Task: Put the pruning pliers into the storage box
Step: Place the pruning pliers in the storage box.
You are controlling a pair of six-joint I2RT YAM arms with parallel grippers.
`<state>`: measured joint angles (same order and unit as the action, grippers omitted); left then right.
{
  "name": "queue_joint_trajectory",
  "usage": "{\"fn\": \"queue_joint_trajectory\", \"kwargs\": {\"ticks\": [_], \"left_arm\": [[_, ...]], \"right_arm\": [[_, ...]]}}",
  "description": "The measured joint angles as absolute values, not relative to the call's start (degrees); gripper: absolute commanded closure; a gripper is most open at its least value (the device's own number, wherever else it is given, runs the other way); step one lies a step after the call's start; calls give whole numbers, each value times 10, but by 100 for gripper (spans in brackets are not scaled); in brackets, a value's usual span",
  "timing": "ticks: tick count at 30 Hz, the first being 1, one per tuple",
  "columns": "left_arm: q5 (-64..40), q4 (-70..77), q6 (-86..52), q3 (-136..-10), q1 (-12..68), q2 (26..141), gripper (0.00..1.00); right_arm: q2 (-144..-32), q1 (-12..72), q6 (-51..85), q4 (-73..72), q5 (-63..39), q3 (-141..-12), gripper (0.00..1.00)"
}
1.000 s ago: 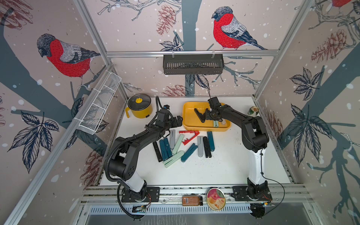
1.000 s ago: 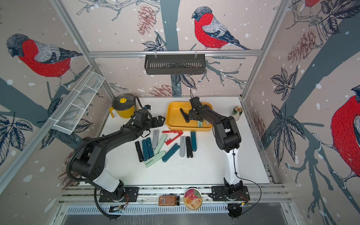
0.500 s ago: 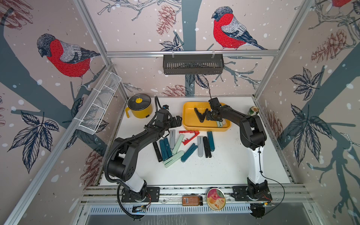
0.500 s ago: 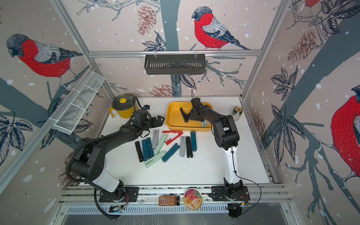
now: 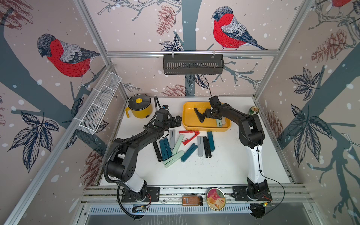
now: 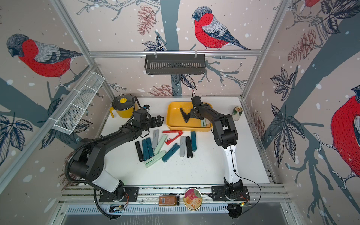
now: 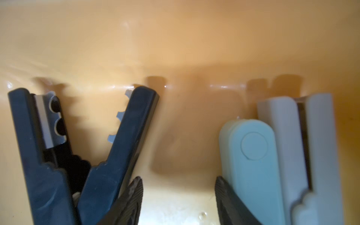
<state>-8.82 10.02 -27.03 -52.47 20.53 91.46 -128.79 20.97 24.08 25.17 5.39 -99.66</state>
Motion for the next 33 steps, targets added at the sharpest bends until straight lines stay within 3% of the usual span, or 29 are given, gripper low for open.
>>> {"fn": "queue_joint_trajectory", "kwargs": {"ticks": [19, 33], "left_arm": [[-75, 96, -265, -524, 214, 906, 2], [-58, 100, -271, -507, 214, 896, 2]], "right_arm": [[-1140, 219, 238, 206, 29, -878, 30], [-922, 278, 274, 162, 77, -622, 38]]}}
